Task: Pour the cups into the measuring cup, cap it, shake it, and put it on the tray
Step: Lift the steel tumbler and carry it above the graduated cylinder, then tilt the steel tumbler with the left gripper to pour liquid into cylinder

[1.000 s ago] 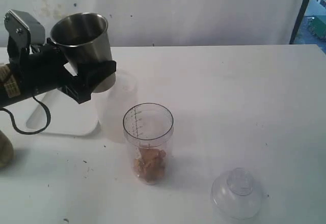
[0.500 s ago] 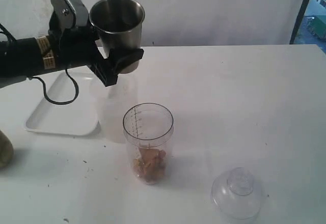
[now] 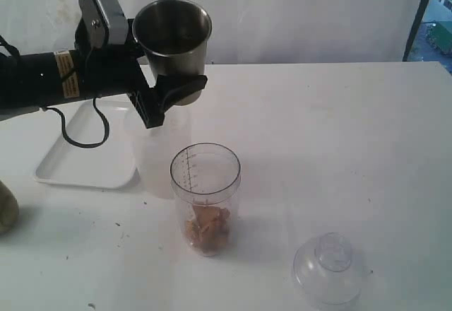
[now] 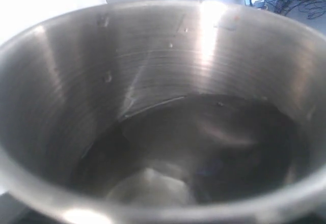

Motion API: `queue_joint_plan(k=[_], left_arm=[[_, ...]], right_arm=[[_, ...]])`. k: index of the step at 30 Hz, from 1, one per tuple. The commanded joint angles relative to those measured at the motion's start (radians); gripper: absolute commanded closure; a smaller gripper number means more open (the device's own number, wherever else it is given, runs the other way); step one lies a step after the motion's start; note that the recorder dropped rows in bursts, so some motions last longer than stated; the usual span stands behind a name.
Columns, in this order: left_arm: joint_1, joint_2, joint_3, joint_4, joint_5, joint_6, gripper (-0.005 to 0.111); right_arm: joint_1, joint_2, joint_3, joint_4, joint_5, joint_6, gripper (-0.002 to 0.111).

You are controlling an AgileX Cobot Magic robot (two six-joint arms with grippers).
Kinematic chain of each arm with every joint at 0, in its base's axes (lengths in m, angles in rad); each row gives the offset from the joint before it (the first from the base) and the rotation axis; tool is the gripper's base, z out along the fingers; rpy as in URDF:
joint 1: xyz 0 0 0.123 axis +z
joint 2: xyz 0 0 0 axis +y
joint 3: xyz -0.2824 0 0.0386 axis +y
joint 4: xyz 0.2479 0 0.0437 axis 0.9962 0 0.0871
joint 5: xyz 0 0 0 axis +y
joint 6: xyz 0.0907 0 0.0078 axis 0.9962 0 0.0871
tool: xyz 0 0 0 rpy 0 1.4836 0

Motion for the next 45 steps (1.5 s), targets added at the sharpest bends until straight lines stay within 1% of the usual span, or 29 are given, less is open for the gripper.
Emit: queue_joint_plan(k=[1, 3, 5, 10, 12, 18, 22, 30, 36, 45], left_arm=[[-0.003, -0.011, -0.015, -0.013, -0.059, 0.086, 0.107], [-0.003, -0.011, -0.015, -0.004, -0.050, 0.086, 0.107], [-0.003, -0.011, -0.015, 0.005, -0.025, 0.023, 0.107], [-0.003, -0.013, -0.015, 0.031, -0.009, -0.054, 0.107], [-0.003, -0.015, -0.010, 0.069, -0.009, -0.062, 0.107], [-0.003, -0.024, 0.008, 0.081, -0.009, -0.049, 0.107], [-0.003, -0.024, 0.008, 0.132, -0.004, 0.002, 0.107], [-0.003, -0.024, 0.008, 0.132, 0.002, 0.148, 0.107], [-0.003, -0.024, 0.008, 0.154, 0.002, 0.216, 0.107], [-0.003, -0.024, 0.008, 0.170, 0.000, 0.270, 0.107]], right_arm=[[-0.004, -0.005, 0.002, -0.003, -0.007, 0.002, 0.107], [-0.004, -0.005, 0.002, -0.003, -0.007, 0.002, 0.107], [-0.004, -0.005, 0.002, -0.003, -0.007, 0.002, 0.107], [-0.004, -0.005, 0.002, -0.003, -0.007, 0.002, 0.107], [-0.004, -0.005, 0.002, -0.003, -0.007, 0.002, 0.107], [-0.004, -0.005, 0.002, -0.003, -0.007, 0.002, 0.107], [-0.004, -0.005, 0.002, -0.003, -0.007, 0.002, 0.107], [-0.004, -0.005, 0.002, -0.003, -0.007, 0.002, 0.107], [-0.004, -0.005, 0.002, -0.003, -0.007, 0.002, 0.107], [-0.004, -0.005, 0.002, -0.003, -0.007, 0.002, 0.107]])
